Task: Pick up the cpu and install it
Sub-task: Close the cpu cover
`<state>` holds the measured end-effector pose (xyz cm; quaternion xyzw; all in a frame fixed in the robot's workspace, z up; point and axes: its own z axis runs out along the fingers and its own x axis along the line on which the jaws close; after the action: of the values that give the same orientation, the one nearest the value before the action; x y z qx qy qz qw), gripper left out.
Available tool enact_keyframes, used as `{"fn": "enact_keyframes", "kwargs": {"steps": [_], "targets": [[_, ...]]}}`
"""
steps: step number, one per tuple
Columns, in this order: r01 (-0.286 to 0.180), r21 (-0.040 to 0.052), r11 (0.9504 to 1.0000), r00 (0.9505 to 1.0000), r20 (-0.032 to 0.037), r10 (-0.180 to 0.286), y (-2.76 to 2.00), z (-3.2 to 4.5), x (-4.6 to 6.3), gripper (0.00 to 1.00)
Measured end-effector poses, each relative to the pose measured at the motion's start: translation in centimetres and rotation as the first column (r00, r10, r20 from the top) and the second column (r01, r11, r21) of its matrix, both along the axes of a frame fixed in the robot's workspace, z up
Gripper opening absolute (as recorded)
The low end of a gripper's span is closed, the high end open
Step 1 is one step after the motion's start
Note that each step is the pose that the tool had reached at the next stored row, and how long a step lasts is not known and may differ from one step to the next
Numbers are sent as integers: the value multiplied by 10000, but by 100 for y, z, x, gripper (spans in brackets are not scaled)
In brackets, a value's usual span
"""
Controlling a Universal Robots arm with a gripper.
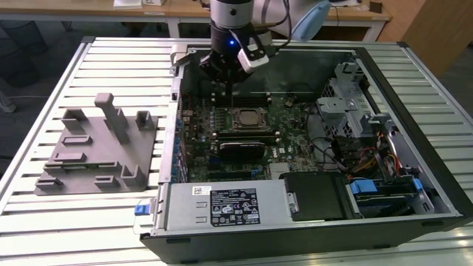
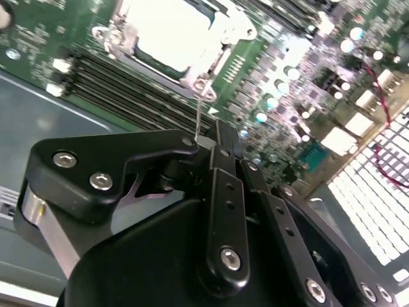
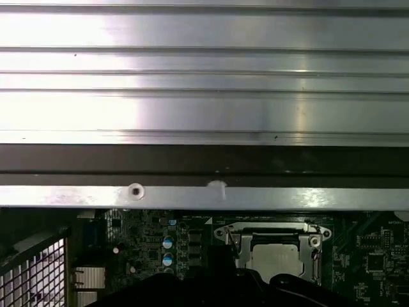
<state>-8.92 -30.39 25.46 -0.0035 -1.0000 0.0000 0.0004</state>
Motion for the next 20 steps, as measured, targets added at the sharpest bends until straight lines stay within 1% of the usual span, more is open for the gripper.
{"fn": "enact_keyframes", "kwargs": {"steps": [3,5,8,9,15,16,19,20], "targets": [[-22,14,10000,10000,1,22,-1,-4,42,11],[-22,53,10000,10000,-1,22,-6,-9,44,11],[-22,222,9998,10000,1,22,-22,-22,46,11],[-22,260,9997,10000,1,22,-24,-26,46,11],[-22,269,9996,10000,7,22,-26,-33,46,11],[-23,286,9996,10000,13,23,-26,-37,46,11],[-23,462,9989,10000,17,22,-33,-53,47,11],[-22,473,9989,10000,23,21,-33,-61,49,11]]}}
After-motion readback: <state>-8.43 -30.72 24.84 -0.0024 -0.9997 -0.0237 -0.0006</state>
